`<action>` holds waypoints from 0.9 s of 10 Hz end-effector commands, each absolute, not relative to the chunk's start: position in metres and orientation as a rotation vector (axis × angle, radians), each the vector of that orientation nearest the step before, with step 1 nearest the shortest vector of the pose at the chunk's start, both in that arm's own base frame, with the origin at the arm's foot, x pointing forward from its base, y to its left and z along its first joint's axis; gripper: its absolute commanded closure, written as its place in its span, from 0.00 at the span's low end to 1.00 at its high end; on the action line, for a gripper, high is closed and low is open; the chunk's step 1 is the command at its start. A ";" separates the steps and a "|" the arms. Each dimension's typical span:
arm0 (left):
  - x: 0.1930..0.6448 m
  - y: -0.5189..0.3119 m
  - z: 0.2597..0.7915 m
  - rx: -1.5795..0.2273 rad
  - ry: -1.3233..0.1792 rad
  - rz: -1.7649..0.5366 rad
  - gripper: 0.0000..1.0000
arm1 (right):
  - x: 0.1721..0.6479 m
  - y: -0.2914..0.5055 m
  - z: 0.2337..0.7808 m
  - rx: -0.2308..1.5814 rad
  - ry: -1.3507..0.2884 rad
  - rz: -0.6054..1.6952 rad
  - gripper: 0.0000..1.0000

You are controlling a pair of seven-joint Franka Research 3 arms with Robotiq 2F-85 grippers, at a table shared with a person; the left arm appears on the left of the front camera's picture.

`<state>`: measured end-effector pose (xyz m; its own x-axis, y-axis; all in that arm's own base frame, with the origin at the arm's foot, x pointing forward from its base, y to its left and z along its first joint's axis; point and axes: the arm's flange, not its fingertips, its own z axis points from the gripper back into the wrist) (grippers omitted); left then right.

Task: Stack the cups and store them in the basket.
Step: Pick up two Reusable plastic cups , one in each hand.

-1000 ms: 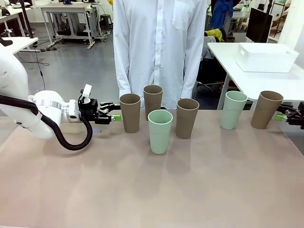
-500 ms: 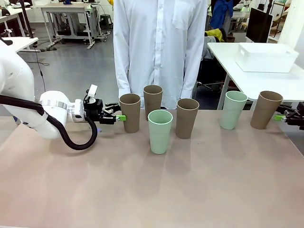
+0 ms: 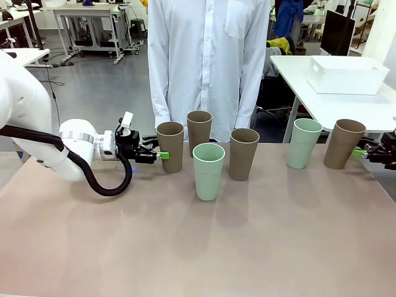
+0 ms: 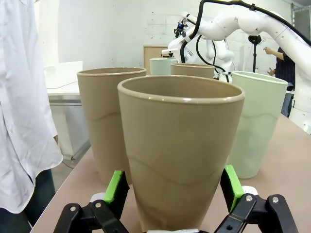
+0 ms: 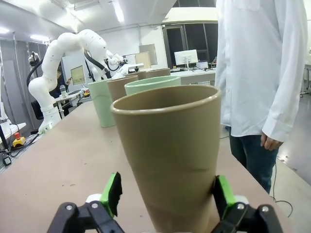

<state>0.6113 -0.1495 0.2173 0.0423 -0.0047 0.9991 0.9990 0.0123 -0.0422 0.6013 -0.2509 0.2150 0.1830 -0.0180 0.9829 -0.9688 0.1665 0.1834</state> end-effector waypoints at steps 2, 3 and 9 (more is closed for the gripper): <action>0.616 -0.162 0.219 -1.225 -1.194 -1.152 0.00 | 0.597 -0.236 0.222 1.172 -1.114 0.926 0.00; 0.616 -0.165 0.217 -1.231 -1.194 -1.150 0.00 | 0.598 -0.232 0.221 1.170 -1.116 0.927 0.00; 0.617 -0.191 0.216 -1.254 -1.178 -1.156 0.00 | 0.607 -0.207 0.211 1.196 -1.095 0.925 0.00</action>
